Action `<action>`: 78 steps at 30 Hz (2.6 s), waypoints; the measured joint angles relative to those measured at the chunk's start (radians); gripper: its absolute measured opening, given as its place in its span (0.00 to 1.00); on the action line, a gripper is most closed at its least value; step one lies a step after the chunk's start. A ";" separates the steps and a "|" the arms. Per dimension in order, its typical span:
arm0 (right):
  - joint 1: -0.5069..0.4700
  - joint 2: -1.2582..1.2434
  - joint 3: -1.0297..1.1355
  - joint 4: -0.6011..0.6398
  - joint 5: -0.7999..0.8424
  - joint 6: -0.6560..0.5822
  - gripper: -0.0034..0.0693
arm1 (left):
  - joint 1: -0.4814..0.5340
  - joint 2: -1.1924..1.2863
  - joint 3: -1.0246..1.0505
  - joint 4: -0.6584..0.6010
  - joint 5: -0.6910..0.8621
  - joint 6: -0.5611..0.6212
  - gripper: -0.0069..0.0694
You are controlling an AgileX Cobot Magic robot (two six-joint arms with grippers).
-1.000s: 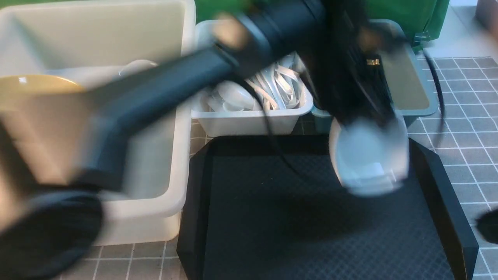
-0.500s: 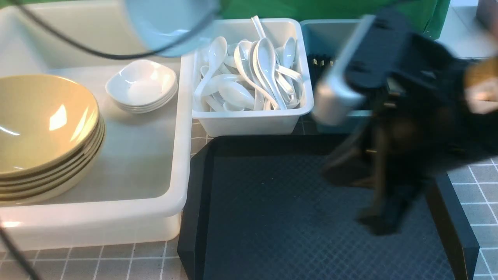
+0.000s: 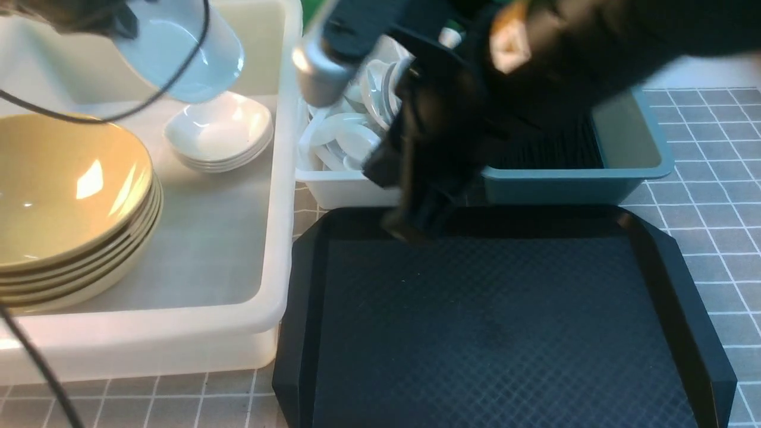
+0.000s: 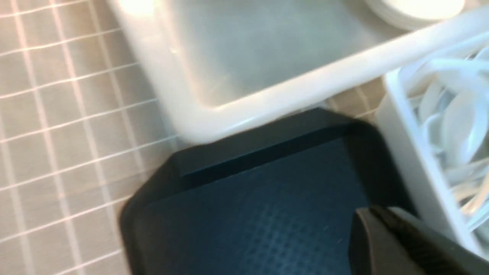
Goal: On grey table put chopsticks spoon bowls plates into blue grey white boxes.
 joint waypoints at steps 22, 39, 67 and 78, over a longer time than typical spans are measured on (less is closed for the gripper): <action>-0.138 0.181 -0.103 -0.064 0.127 -0.015 0.11 | 0.002 0.250 0.000 -0.062 -0.134 0.265 0.79; -0.139 0.097 -0.103 -0.061 0.241 0.004 0.13 | -0.102 -0.228 -0.099 0.078 0.185 0.190 0.35; -0.139 -0.740 0.602 -0.061 -0.320 0.120 0.17 | -0.193 -1.418 1.127 0.142 -0.059 0.050 0.08; -0.139 -0.903 0.751 -0.061 -0.434 0.123 0.18 | -0.193 -1.555 1.245 0.164 -0.110 0.061 0.08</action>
